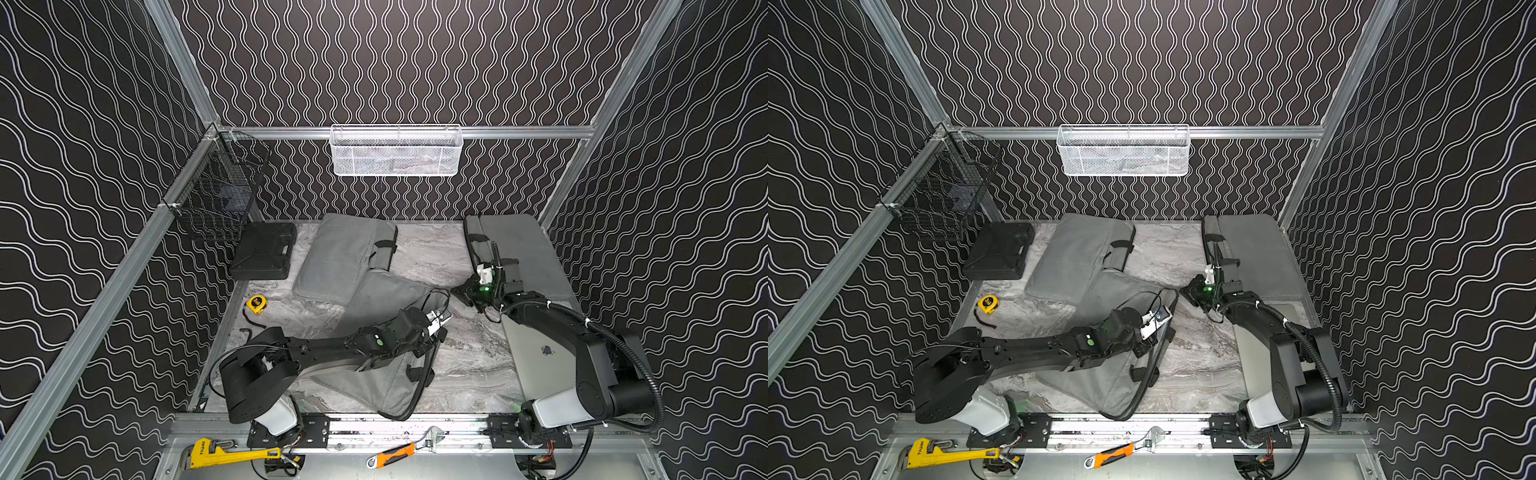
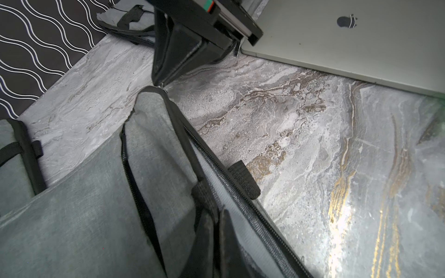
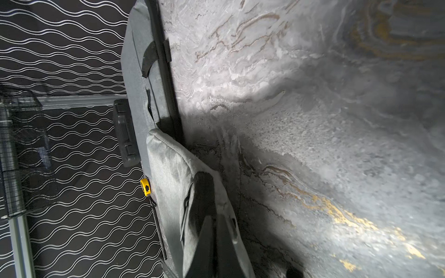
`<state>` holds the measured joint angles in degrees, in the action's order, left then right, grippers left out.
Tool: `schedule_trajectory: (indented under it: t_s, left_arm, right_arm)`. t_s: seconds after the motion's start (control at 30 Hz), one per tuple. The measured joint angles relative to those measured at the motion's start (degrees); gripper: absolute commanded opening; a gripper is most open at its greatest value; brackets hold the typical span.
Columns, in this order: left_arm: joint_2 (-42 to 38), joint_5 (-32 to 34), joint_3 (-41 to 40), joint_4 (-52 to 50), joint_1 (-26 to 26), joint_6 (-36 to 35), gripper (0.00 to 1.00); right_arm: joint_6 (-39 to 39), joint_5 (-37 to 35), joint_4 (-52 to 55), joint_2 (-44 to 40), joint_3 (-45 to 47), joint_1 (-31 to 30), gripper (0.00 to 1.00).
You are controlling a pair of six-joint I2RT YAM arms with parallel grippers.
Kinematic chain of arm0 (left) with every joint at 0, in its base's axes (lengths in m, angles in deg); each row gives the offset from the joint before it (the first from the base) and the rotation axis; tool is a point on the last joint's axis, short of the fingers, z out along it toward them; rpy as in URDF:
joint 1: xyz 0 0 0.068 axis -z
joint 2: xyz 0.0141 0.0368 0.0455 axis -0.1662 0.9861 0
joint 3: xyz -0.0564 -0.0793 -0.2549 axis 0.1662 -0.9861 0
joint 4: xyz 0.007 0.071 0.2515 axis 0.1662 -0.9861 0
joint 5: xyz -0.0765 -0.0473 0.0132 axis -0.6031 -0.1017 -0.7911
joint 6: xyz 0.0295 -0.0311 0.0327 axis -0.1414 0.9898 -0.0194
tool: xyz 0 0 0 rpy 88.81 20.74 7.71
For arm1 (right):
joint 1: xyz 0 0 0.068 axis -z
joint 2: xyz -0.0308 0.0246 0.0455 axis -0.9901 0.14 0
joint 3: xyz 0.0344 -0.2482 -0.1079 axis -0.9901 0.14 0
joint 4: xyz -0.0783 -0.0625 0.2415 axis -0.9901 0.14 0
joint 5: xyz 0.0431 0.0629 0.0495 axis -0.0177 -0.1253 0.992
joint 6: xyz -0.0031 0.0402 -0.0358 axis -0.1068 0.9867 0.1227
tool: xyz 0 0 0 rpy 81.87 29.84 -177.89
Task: Open the zippered laptop bag and take out the laptop
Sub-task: Unzip the zipper on the zippered laptop bag.
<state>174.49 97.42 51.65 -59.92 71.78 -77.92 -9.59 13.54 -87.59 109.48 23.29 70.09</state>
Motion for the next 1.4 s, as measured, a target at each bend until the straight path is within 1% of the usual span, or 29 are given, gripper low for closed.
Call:
schedule_trajectory:
  t_s: [0.13, 0.17, 0.2, 0.27, 0.3, 0.37, 0.43, 0.57, 0.7, 0.8, 0.9, 0.93, 1.0, 1.07, 1.1, 1.23, 1.4]
  left_arm:
    - [1.2, 0.0, 0.5, -0.3, 0.1, 0.0, 0.0]
    - [1.7, -0.1, 0.9, -0.9, 0.1, 0.0, 0.04]
    - [2.1, -0.2, 1.2, -1.2, 0.2, 0.0, 0.11]
    - [3.1, -0.3, 2.0, -2.0, 0.4, 0.3, 0.36]
    - [3.5, -0.7, 2.2, -2.5, 0.5, 0.6, 0.43]
    - [4.0, -1.0, 2.3, -3.5, 0.7, 1.8, 0.56]
    - [4.3, -0.8, 2.8, -4.4, 0.7, 2.6, 0.61]
    - [7.1, 1.2, 8.9, -6.3, 0.0, 4.8, 0.6]
    - [9.9, 1.9, 13.8, -7.5, -3.3, 8.5, 0.6]
    - [11.4, 1.2, 15.9, -8.4, -5.2, 11.1, 0.56]
    - [13.4, 0.5, 19.1, -8.9, -5.5, 12.2, 0.52]
    - [14.1, 0.0, 20.2, -9.2, -5.6, 12.4, 0.46]
    - [14.6, 0.0, 21.2, -9.6, -5.8, 12.6, 0.31]
    - [14.6, -1.0, 21.1, -9.5, -5.9, 13.0, 0.09]
    - [14.5, -0.9, 20.9, -9.4, -5.9, 13.6, 0.0]
    - [13.4, -1.3, 19.1, -8.0, -5.8, 13.6, 0.0]
    - [11.1, -2.4, 15.2, -3.8, -5.9, 13.2, 0.0]
  right_arm:
    - [1.5, -0.2, -3.4, -0.6, 2.3, -0.4, 0.0]
    - [2.3, -0.6, -4.7, -1.1, 3.4, -0.7, 0.0]
    - [3.0, -1.3, -5.9, -1.8, 4.6, -0.9, 0.0]
    - [4.7, -3.4, -8.2, -3.5, 7.1, -1.8, 0.0]
    - [5.7, -4.8, -9.3, -4.3, 7.9, -2.3, 0.0]
    - [6.7, -7.4, -11.2, -5.7, 8.9, -4.0, 0.0]
    - [7.5, -9.3, -12.3, -6.6, 9.2, -5.4, 0.0]
    - [9.0, -12.2, -13.9, -8.0, 10.4, -7.4, 0.0]
    - [10.4, -14.1, -13.9, -9.1, 11.1, -8.4, 0.0]
    - [11.4, -15.2, -13.9, -10.3, 11.5, -9.0, 0.0]
    - [11.9, -16.4, -13.9, -11.6, 11.7, -9.5, 0.0]
    - [12.0, -16.5, -13.7, -12.0, 11.7, -9.5, 0.0]
    - [12.2, -17.3, -13.3, -12.5, 11.7, -9.5, 0.0]
    - [12.2, -18.1, -13.0, -12.7, 11.7, -9.6, 0.0]
    - [12.1, -18.4, -12.7, -12.7, 11.7, -9.6, 0.0]
    - [12.1, -19.0, -12.1, -12.7, 11.7, -9.8, 0.0]
    - [12.0, -18.9, -11.1, -11.7, 10.4, -9.8, 0.0]
